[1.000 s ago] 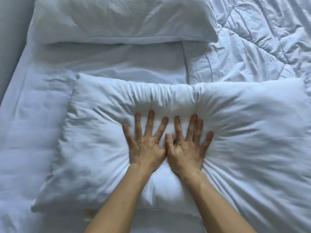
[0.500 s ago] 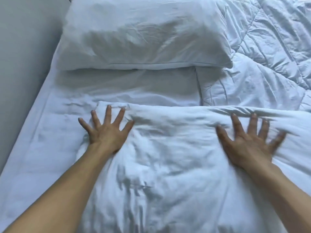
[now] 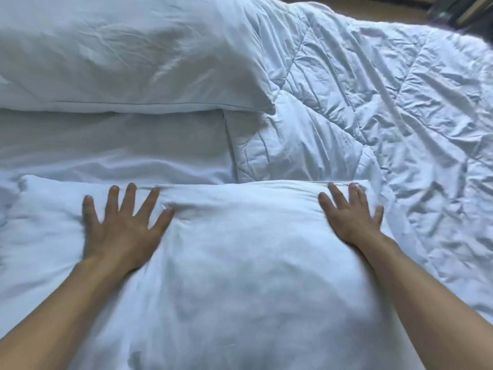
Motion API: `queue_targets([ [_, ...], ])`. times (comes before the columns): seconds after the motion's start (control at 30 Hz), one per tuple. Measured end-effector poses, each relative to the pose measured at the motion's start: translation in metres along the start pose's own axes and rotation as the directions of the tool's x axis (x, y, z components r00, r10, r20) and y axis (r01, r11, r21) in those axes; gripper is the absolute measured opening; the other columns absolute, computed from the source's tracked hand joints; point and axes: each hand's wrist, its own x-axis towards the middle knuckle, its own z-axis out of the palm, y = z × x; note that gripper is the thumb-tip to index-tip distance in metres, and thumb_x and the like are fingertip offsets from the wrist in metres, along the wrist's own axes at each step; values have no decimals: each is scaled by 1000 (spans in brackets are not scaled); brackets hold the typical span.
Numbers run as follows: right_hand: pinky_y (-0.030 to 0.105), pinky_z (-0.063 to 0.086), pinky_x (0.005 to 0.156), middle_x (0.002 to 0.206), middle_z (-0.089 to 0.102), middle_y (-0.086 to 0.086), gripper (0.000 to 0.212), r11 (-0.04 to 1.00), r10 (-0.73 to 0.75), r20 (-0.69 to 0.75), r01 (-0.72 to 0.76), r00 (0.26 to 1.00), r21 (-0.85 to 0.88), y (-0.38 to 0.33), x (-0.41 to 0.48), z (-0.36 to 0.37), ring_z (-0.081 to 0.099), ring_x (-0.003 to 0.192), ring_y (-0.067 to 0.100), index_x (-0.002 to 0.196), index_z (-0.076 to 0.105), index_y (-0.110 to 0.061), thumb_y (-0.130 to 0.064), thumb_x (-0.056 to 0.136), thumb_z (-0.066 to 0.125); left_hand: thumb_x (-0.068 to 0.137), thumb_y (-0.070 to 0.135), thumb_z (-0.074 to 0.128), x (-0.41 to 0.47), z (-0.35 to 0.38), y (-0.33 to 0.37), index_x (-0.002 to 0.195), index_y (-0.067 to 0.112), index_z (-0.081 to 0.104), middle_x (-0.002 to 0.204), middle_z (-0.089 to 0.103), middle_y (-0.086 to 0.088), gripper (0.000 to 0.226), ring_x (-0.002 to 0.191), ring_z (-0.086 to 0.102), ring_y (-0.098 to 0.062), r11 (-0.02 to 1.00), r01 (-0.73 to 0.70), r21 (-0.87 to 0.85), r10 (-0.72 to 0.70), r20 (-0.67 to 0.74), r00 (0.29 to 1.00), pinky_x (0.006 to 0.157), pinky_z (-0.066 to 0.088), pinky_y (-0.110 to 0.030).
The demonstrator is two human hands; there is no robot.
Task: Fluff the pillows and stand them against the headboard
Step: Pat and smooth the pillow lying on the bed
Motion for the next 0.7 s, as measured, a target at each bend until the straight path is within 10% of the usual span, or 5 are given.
queue_targets([
  [0.2,55,-16,118,167,0,1,57,919,-276,-304,343,912,193,-54,-79,-17,-5,153,16,152,21,-48,-61,97,18,88,72,18,-86,-14,137,153,46,13,166,7,3,70,152,2,-31,868,-445,-221,388,-260,884,116,-7,-64],
  [0.3,53,-14,119,167,-3,-1,59,879,-472,-270,472,839,-71,-33,-126,25,-8,153,13,153,15,-51,-63,95,14,89,61,32,-113,13,181,153,44,21,165,10,-1,67,151,2,-37,847,-523,-99,490,-238,839,114,6,-69],
  [0.6,53,-14,119,165,-18,1,64,978,-154,-370,196,916,76,49,-162,74,-21,151,15,152,-2,-53,-69,95,21,92,72,21,-125,26,195,153,47,12,166,0,-2,67,150,-4,-41,899,-438,-20,420,-250,873,113,1,-70],
  [0.7,51,-13,120,165,-19,-1,65,982,-62,-326,117,943,150,92,-195,101,-19,151,15,150,-8,-55,-73,92,15,88,76,29,-180,37,196,152,49,15,166,5,-6,71,149,-1,-45,821,-571,-10,544,-290,788,112,4,-71],
])
